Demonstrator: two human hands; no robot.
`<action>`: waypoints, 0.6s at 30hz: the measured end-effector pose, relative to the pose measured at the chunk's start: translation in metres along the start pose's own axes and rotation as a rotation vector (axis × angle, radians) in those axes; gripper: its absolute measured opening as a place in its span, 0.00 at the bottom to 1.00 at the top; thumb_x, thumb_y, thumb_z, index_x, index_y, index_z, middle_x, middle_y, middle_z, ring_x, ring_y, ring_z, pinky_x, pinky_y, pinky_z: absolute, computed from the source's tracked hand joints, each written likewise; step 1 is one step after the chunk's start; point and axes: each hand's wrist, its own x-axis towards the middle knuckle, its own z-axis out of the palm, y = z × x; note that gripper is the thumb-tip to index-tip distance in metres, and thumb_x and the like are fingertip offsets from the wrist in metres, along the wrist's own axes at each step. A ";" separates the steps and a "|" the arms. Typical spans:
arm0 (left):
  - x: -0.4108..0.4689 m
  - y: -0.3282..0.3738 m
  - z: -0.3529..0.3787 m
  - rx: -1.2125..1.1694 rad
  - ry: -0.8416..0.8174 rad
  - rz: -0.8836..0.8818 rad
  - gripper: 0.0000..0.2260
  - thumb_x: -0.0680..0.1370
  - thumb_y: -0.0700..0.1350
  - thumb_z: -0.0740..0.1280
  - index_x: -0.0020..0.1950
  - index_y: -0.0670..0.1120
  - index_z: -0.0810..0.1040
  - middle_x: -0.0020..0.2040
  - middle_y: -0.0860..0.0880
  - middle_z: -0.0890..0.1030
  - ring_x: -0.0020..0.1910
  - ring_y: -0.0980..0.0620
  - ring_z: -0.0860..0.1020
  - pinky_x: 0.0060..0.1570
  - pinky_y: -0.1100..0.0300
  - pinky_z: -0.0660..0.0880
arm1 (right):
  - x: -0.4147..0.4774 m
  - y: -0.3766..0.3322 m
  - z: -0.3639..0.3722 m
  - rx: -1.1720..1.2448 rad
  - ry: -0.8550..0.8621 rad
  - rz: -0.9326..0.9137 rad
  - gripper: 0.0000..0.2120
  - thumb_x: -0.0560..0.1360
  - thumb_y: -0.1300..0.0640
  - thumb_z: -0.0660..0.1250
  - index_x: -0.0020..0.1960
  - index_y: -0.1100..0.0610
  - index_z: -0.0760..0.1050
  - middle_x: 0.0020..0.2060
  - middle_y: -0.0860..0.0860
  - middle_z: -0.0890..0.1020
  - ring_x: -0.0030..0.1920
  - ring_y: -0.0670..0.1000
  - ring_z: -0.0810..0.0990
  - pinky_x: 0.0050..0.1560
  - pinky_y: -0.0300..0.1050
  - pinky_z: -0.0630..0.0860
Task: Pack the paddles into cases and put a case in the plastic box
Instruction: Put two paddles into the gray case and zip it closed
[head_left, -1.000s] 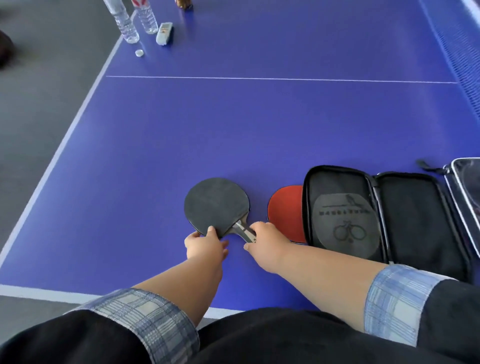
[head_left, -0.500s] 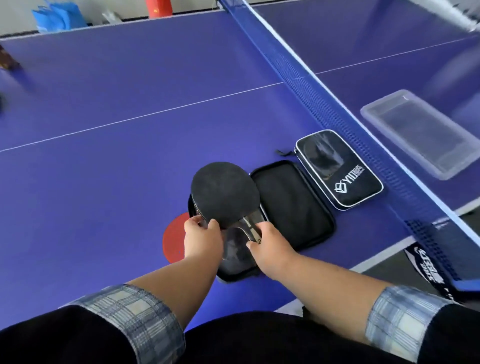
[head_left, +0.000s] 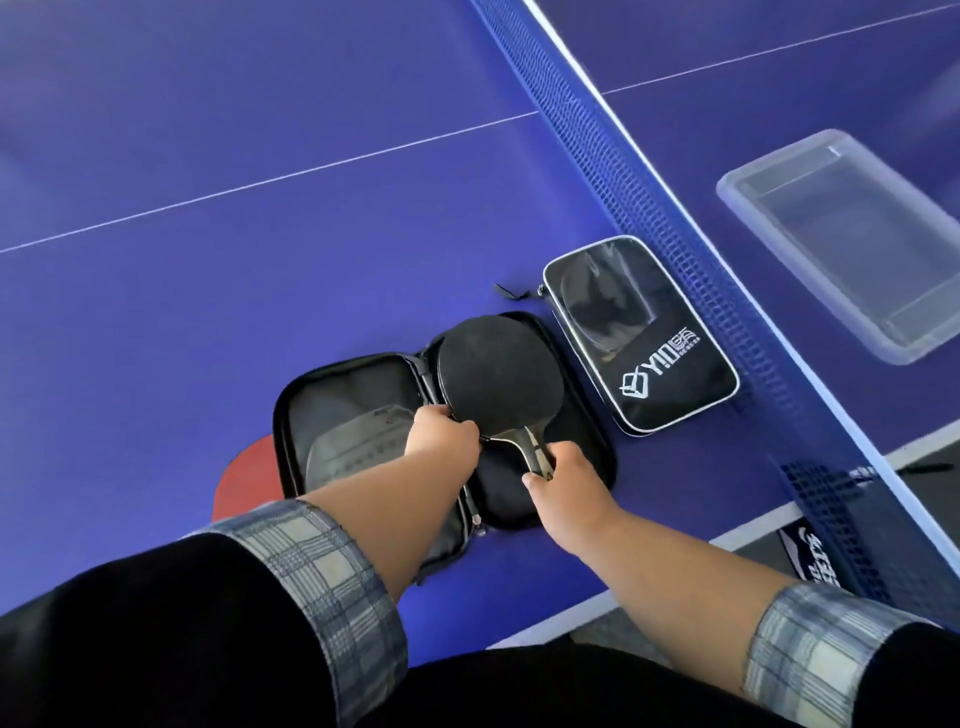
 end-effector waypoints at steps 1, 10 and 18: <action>0.002 0.000 0.005 -0.005 0.004 -0.011 0.06 0.65 0.42 0.61 0.40 0.48 0.74 0.43 0.43 0.84 0.45 0.40 0.84 0.48 0.42 0.81 | 0.004 0.004 -0.001 -0.003 -0.008 -0.002 0.12 0.78 0.57 0.67 0.60 0.57 0.71 0.48 0.51 0.76 0.41 0.47 0.75 0.39 0.41 0.71; -0.010 0.002 0.022 0.177 0.086 -0.002 0.12 0.69 0.45 0.62 0.51 0.48 0.76 0.42 0.49 0.82 0.35 0.50 0.78 0.31 0.61 0.69 | 0.013 0.016 -0.001 -0.203 -0.023 -0.056 0.24 0.73 0.63 0.66 0.68 0.57 0.69 0.62 0.55 0.71 0.56 0.56 0.76 0.56 0.50 0.77; -0.022 0.004 0.026 0.464 -0.007 -0.005 0.14 0.76 0.48 0.62 0.59 0.43 0.70 0.56 0.43 0.76 0.49 0.42 0.78 0.41 0.54 0.73 | 0.013 0.023 -0.003 -0.430 -0.003 -0.070 0.32 0.80 0.53 0.64 0.80 0.50 0.54 0.66 0.55 0.68 0.65 0.58 0.70 0.62 0.48 0.71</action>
